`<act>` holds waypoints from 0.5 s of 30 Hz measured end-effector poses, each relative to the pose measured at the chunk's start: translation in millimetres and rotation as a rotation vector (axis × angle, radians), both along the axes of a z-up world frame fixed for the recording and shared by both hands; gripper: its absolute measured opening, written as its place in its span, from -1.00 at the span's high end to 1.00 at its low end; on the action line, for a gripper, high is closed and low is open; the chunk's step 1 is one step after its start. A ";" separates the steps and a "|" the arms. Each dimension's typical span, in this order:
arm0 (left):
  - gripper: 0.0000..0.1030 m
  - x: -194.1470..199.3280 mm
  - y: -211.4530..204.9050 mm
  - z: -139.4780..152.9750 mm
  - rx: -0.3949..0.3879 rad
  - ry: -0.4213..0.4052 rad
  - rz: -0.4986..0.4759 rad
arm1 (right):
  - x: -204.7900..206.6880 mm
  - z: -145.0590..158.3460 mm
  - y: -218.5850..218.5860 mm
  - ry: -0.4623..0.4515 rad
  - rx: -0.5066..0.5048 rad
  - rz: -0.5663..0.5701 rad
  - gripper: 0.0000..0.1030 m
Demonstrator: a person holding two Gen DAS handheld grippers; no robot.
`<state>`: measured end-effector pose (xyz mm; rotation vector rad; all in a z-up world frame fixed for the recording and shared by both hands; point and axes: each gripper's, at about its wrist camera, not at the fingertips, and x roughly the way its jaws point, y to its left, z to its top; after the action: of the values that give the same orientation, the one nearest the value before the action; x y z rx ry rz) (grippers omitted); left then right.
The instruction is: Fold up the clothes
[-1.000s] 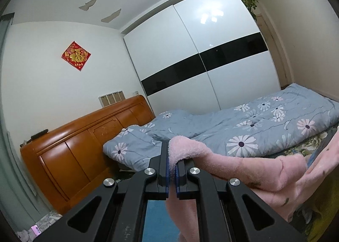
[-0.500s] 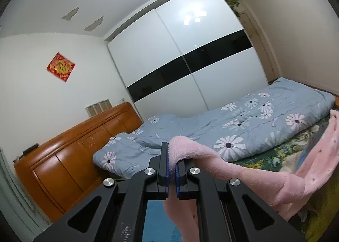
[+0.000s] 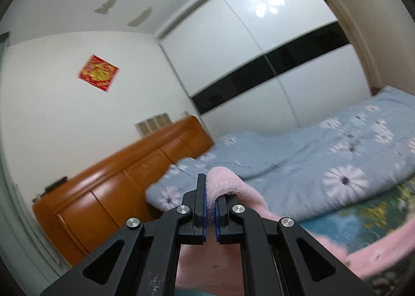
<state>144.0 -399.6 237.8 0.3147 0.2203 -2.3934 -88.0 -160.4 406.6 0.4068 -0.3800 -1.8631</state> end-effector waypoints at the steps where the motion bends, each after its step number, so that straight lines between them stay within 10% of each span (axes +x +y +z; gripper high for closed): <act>1: 0.79 15.4 -2.3 12.4 -0.047 0.005 0.043 | 3.5 2.5 -1.6 0.019 -0.018 0.010 0.91; 6: 0.79 80.6 -2.7 10.0 -0.047 0.017 0.073 | 15.1 -26.8 -1.7 0.027 0.018 0.051 0.91; 15: 0.79 139.1 52.5 -154.1 0.139 -0.206 0.087 | 47.9 -222.5 39.3 -0.188 0.335 0.207 0.91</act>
<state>283.2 -347.1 83.7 0.6010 0.2993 -2.2455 -40.1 -121.2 184.1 0.8217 -0.1421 -1.6907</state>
